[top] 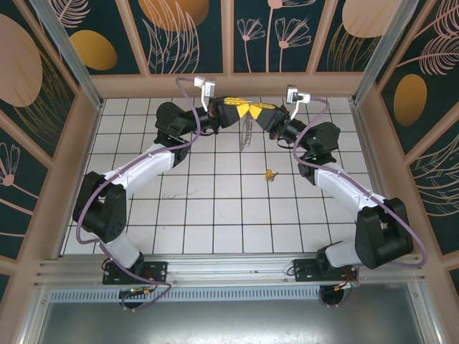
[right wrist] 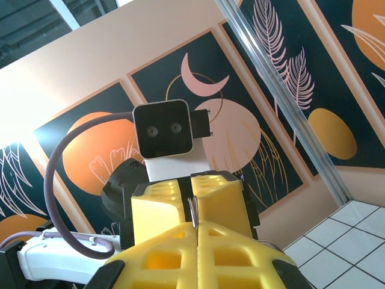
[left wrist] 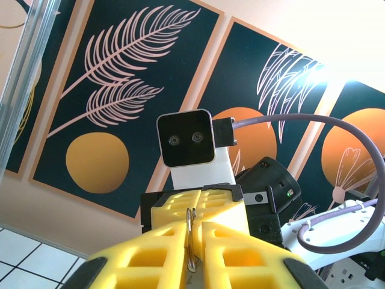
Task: Put the keys on the keyring
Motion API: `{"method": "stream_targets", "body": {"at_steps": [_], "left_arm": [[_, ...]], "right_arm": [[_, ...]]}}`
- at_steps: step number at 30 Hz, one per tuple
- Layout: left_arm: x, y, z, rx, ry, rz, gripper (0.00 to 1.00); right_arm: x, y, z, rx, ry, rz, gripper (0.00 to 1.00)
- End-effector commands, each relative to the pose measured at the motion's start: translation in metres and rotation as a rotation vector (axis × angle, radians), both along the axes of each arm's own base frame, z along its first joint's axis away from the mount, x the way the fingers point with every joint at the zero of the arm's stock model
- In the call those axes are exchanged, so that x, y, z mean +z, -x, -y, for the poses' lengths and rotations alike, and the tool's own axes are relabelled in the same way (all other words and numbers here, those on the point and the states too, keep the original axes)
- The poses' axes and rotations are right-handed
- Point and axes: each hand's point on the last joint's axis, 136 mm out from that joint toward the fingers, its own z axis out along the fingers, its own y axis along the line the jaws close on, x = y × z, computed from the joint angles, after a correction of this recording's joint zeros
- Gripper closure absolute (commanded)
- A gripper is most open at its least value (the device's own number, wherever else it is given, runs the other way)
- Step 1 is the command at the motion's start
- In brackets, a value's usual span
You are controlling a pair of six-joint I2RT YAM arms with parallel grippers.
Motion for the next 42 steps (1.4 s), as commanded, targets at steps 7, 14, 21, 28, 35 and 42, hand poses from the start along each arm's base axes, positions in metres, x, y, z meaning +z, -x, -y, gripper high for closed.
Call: {"method": "stream_targets", "body": {"at_steps": [7,14,21,28,35,42], "left_arm": [[-0.001,0.007,0.002,-0.016,0.001,0.038,0.69],[-0.002,0.005,0.001,-0.001,0.001,0.041,0.79],[0.002,0.007,0.001,-0.005,0.009,0.054,0.85],[0.003,0.005,0.003,-0.011,0.009,0.050,0.80],[0.010,0.008,0.003,-0.019,0.020,0.069,0.89],[-0.005,-0.003,0.007,-0.002,-0.004,0.051,1.00]], "right_arm": [[0.020,0.005,0.005,-0.021,-0.027,0.079,1.00],[0.019,0.003,0.009,-0.033,-0.029,0.073,1.00],[0.018,0.004,0.009,-0.027,-0.027,0.070,1.00],[0.016,0.004,0.006,-0.008,-0.017,0.069,1.00],[0.014,0.004,0.006,-0.011,-0.009,0.067,1.00],[0.011,-0.001,0.009,-0.031,0.000,0.052,0.96]]}}
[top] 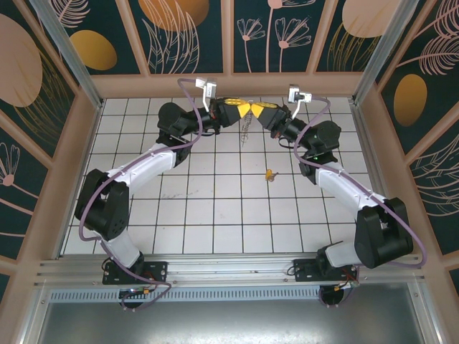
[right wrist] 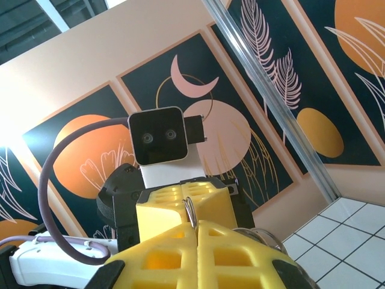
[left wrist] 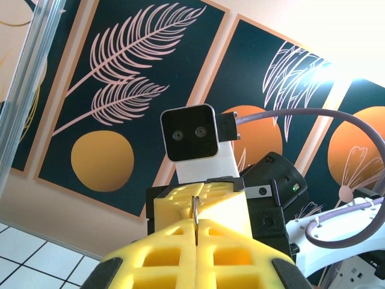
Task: Put the keys on the keyring
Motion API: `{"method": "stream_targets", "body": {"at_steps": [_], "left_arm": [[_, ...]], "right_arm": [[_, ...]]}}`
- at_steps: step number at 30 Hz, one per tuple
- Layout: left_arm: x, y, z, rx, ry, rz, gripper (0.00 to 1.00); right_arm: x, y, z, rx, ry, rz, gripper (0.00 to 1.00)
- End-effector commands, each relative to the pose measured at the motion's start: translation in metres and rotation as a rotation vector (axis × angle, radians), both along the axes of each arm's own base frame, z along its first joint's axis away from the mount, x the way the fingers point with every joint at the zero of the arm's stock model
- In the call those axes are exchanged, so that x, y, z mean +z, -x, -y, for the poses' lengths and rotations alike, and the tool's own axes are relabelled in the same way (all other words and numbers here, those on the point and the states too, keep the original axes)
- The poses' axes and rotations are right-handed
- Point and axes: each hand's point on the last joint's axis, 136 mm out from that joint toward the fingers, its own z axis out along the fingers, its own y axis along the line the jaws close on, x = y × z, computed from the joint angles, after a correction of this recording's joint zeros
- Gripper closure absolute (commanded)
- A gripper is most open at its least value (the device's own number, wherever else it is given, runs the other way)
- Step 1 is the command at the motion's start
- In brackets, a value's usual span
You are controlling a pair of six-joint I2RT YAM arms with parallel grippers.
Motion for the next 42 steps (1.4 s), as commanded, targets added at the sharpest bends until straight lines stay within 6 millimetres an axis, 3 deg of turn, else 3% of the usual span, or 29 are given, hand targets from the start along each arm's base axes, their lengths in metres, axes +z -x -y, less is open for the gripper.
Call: {"method": "stream_targets", "body": {"at_steps": [1,4,6,11,18,25,34,42], "left_arm": [[0.002,0.002,0.004,0.000,-0.007,0.052,1.00],[-0.009,-0.008,0.007,0.057,-0.060,0.075,1.00],[0.000,-0.004,0.003,0.095,-0.084,0.131,1.00],[-0.004,-0.006,0.002,0.142,-0.145,0.221,1.00],[-0.009,0.000,0.001,0.161,-0.199,0.333,1.00],[-0.007,0.009,0.000,0.139,-0.206,0.385,1.00],[-0.001,0.017,-0.001,0.112,-0.198,0.439,1.00],[-0.010,0.004,-0.003,0.184,-0.202,0.398,1.00]], "right_arm": [[0.015,0.005,0.008,-0.016,-0.010,0.062,0.81],[0.011,-0.004,0.030,-0.084,-0.009,0.024,0.48],[0.006,-0.012,0.045,-0.144,0.000,-0.018,0.43],[-0.022,-0.031,0.075,-0.278,0.063,-0.162,0.38],[-0.086,-0.045,0.100,-0.410,0.177,-0.373,0.32],[-0.145,-0.048,0.113,-0.481,0.256,-0.521,0.29],[-0.192,-0.056,0.120,-0.512,0.313,-0.659,0.27],[-0.246,-0.069,0.126,-0.536,0.460,-0.871,0.26]]}}
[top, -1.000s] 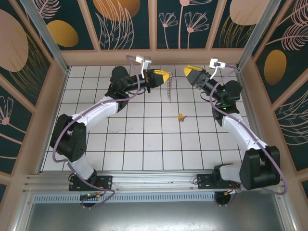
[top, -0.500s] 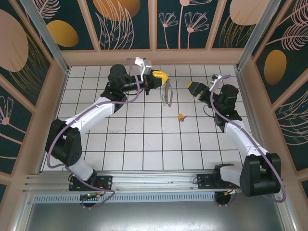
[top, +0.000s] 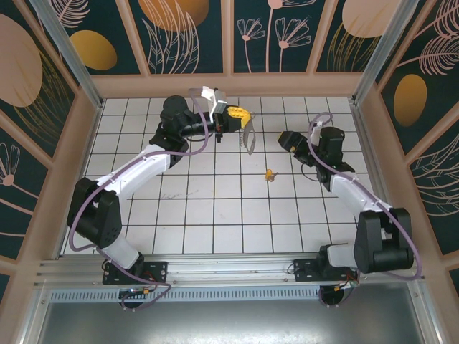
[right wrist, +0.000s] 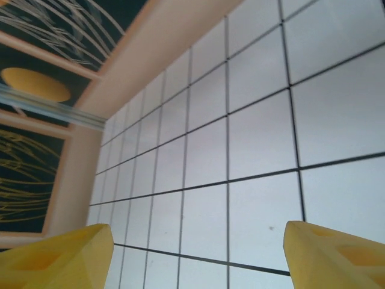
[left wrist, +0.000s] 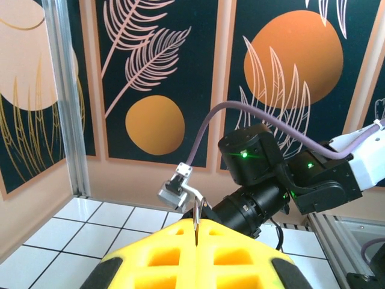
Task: Put the keys on the keyring
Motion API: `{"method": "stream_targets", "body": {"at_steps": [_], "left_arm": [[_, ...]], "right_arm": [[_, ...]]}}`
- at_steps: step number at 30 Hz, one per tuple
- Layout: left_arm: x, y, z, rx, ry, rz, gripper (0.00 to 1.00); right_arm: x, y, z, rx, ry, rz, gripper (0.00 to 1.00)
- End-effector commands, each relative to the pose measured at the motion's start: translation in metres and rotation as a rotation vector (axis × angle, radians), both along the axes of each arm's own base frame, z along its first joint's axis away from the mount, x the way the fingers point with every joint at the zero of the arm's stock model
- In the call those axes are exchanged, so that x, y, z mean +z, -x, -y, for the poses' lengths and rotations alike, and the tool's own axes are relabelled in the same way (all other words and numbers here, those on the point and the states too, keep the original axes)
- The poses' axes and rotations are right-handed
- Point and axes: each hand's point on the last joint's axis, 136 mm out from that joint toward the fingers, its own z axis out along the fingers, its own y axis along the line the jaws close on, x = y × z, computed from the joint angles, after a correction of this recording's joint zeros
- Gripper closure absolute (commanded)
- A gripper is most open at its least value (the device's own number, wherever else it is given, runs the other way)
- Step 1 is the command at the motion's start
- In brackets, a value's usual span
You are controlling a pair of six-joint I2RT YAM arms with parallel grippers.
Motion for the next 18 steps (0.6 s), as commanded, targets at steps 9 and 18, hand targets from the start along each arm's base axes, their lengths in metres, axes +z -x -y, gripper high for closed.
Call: {"method": "stream_targets", "body": {"at_steps": [9,18], "left_arm": [[0.006,-0.023,-0.019,0.223,0.101,-0.009,1.00],[0.003,-0.025,-0.027,0.274,0.117,-0.031,1.00]], "right_arm": [[-0.082,0.009,0.006,0.007,0.233,-0.317,0.41],[-0.114,0.011,-0.030,0.168,0.447,-0.317,0.50]]}}
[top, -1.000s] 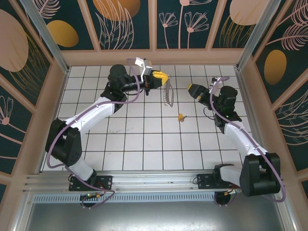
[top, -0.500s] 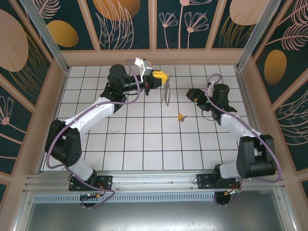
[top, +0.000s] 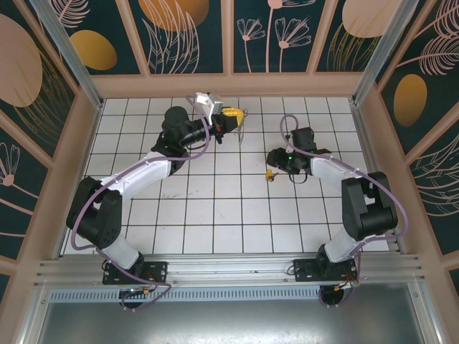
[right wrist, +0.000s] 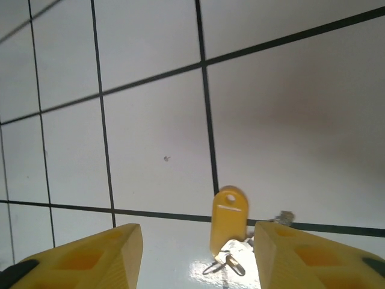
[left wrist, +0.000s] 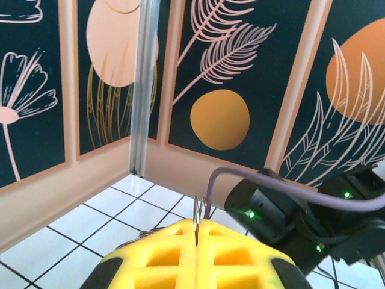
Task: Put the keys on the keyring
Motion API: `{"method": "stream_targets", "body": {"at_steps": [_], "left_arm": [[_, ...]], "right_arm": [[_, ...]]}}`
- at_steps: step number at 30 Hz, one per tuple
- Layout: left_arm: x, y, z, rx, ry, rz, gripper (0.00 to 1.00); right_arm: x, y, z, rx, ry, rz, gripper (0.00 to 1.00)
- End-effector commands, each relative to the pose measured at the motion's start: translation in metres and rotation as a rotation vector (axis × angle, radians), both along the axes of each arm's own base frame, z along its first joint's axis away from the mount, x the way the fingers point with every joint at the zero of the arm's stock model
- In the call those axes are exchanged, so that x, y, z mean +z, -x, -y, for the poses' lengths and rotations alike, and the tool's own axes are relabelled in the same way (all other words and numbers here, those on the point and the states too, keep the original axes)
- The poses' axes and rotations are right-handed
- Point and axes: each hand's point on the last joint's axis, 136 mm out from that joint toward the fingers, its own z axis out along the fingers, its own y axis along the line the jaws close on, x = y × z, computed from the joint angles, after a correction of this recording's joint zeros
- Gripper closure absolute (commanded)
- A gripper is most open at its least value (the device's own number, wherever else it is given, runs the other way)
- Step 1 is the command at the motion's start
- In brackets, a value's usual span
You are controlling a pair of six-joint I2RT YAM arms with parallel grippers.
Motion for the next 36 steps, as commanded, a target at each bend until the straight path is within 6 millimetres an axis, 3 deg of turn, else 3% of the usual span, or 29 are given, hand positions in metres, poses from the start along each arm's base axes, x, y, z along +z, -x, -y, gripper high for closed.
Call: {"method": "stream_targets", "body": {"at_steps": [1,11,24,31,36], "left_arm": [[0.036,0.011,-0.011,0.029,0.075,0.083,1.00],[0.036,0.018,-0.017,0.041,0.084,0.088,1.00],[0.034,0.021,-0.020,0.040,0.081,0.094,1.00],[0.035,0.023,-0.021,0.042,0.083,0.099,1.00],[0.037,0.023,-0.021,0.033,0.090,0.100,1.00]], "right_arm": [[-0.007,-0.004,-0.003,0.062,0.083,0.008,0.50],[-0.031,-0.006,-0.013,0.110,0.151,-0.037,0.54],[-0.049,0.035,-0.015,0.112,0.071,-0.124,0.53],[-0.035,0.063,-0.026,0.133,0.002,-0.145,0.55],[-0.010,0.052,-0.020,0.095,0.032,-0.059,0.55]]}}
